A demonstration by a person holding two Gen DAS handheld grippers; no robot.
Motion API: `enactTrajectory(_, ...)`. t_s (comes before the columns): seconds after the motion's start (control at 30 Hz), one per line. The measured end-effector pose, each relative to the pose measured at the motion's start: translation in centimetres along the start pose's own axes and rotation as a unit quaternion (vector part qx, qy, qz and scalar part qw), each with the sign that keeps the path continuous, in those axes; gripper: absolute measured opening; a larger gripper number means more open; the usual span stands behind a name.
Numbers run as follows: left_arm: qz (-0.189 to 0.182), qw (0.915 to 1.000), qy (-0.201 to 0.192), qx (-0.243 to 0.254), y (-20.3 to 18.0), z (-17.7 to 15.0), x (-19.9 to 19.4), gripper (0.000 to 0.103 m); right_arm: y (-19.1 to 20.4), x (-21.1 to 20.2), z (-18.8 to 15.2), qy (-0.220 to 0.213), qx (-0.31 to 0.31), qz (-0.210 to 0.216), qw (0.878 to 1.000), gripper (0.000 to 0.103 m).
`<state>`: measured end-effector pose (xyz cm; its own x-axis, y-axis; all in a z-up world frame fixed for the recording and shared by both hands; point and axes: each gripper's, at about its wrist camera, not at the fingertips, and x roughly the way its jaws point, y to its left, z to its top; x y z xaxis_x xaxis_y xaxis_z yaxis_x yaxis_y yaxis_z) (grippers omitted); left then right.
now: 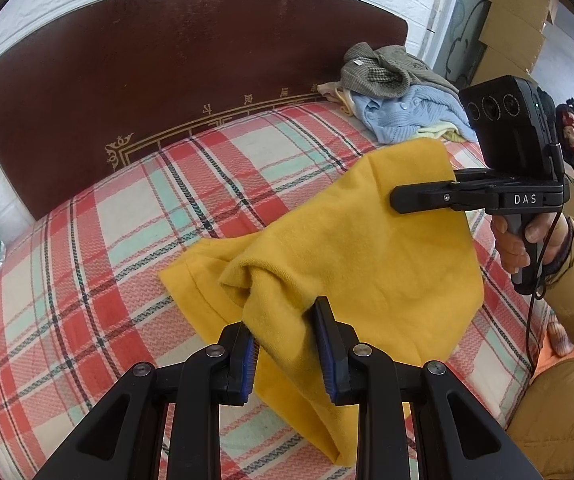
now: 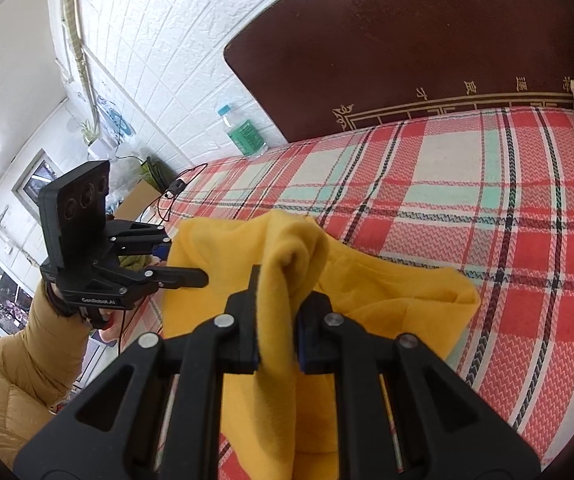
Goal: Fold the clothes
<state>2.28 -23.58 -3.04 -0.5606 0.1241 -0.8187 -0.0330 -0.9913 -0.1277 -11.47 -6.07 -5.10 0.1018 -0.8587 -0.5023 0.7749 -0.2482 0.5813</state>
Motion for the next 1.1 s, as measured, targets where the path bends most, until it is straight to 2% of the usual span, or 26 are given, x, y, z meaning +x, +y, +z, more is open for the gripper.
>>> enactTrajectory(0.77, -0.004, 0.9988, 0.020, -0.045, 3.1, 0.4, 3.6, 0.026, -4.4, 3.5, 0.5, 0.029, 0.049, -0.017, 0.998, 0.015)
enactTrajectory(0.87, -0.004, 0.9984, 0.022, -0.051, 3.4, 0.4, 4.0, 0.029, -4.7, 3.8, 0.5, 0.034, 0.052, -0.023, 0.998, 0.015)
enactTrajectory(1.0, 0.000, 0.9976, 0.022, -0.065, 4.1, 0.2, 4.2, 0.029, -5.0, 4.0, 0.5, 0.038, 0.052, -0.030, 0.997, 0.015)
enactTrajectory(1.1, 0.019, 0.9976, 0.013, -0.066, 4.1, 0.1, 3.7, 0.029, -5.3, 4.4, 0.5, 0.040, 0.056, -0.033, 0.997, 0.015)
